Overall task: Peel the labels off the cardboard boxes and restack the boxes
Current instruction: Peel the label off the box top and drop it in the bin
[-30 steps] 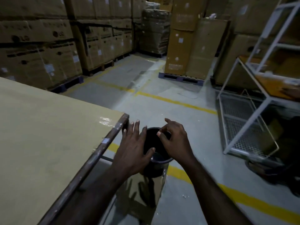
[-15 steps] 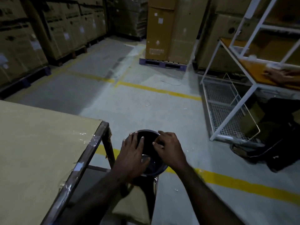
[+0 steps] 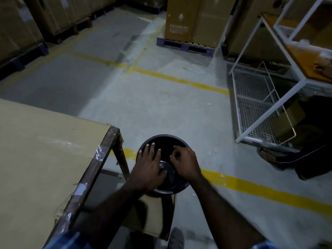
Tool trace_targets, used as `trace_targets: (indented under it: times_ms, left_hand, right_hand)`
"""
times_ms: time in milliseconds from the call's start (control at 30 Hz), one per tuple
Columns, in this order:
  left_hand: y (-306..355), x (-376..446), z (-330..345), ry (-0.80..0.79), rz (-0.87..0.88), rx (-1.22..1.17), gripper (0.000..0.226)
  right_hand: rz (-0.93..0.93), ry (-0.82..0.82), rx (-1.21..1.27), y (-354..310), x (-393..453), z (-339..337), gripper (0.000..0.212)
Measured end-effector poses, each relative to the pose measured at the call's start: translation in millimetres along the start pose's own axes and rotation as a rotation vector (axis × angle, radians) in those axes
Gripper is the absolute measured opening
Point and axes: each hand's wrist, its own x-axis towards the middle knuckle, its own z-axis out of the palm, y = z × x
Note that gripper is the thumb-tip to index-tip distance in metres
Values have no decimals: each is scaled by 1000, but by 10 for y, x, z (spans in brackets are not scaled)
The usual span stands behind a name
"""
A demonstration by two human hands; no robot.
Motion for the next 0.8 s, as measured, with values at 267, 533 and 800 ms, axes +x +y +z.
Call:
trace_targets:
  times_ms: [267,533,800]
  left_hand:
    - [34,138,153,-22,-43,0,87]
    - [39,230,278,-22,-65,-36,87]
    - [-47,285,325,-25,-104,-41,90]
  right_hand:
    - [39,-80,-5,148,90,150,10]
    - [43,-135,47,313,174,243,13]
    - [30,-117,13,407,230,244,21]
